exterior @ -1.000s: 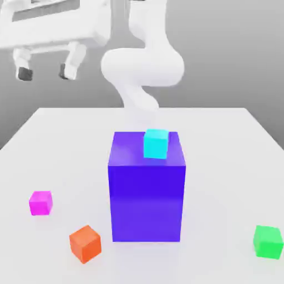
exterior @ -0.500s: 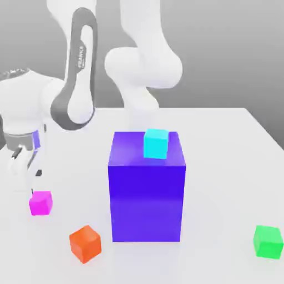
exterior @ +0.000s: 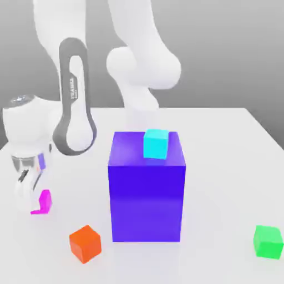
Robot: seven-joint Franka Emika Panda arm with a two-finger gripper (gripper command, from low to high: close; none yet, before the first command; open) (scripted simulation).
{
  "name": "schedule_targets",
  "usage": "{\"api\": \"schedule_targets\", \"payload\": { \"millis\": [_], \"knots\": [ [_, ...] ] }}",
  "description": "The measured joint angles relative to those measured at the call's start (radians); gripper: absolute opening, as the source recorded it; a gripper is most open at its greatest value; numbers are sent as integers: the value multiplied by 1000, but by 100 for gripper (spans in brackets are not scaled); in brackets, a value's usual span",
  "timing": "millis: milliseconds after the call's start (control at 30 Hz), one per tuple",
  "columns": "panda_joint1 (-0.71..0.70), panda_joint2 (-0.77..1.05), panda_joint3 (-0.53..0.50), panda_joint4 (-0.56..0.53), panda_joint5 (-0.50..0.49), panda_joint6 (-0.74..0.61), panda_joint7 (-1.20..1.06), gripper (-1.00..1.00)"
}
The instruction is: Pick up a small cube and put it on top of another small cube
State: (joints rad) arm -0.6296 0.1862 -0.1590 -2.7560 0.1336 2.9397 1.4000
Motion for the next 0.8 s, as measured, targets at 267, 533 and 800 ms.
{"api": "schedule_targets", "payload": {
  "millis": [267,533,800],
  "knots": [
    [157,-69,108,95,-141,-147,44,-100],
    [384,-34,345,251,-235,-238,-35,-100],
    [579,-28,566,287,-269,-307,-121,-100]
  ]
}}
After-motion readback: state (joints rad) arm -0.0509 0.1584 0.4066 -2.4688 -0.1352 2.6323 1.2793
